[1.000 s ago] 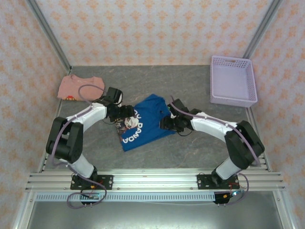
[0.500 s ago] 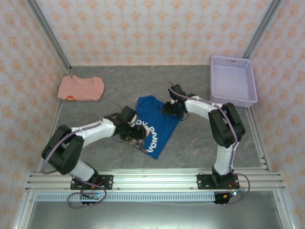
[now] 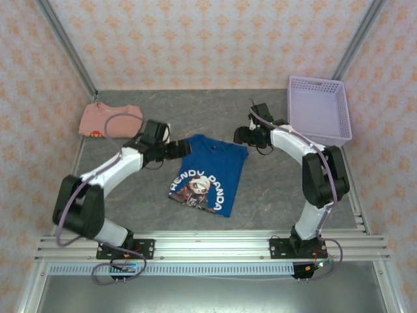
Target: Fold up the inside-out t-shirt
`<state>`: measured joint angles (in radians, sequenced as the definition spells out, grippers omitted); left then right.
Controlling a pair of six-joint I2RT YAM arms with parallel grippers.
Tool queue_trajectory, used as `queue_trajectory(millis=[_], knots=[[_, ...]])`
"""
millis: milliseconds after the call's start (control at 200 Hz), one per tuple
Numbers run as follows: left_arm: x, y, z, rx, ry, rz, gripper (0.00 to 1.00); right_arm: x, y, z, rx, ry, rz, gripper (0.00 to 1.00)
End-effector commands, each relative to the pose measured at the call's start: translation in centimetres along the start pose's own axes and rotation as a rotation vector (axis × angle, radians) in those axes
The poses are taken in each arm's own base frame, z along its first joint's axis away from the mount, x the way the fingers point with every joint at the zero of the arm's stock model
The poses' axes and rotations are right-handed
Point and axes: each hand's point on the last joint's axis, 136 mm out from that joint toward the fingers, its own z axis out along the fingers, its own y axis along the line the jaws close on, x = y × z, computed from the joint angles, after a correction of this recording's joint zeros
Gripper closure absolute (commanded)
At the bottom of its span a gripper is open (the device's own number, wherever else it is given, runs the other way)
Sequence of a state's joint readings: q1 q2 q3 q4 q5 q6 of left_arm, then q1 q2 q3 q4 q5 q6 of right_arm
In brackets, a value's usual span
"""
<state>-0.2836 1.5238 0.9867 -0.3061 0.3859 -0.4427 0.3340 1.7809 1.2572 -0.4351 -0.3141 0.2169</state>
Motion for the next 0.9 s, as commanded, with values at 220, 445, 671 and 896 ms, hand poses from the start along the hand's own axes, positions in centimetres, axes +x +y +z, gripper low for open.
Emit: queue_trajectory(millis=[220,445,671,896], knots=[[-4.1,0.0,6.7,0.042,0.133,0.151,0.1,2.3,0.0,2.5,-0.056,0.065,0.088,0.17],[-3.0,0.4,10.1,0.059,0.249,0.163,0.07,3.1,0.2,4.5,-0.076,0.108,0.106,0.19],[-1.2,-0.5,11.2,0.107,0.314,0.178,0.1,4.2,0.6,5.6,-0.092,0.138,0.113,0.22],[-0.3,-1.5,11.7,0.152,0.344,0.182,0.21,4.6,1.8,5.8,-0.149,0.138,0.131,0.32]])
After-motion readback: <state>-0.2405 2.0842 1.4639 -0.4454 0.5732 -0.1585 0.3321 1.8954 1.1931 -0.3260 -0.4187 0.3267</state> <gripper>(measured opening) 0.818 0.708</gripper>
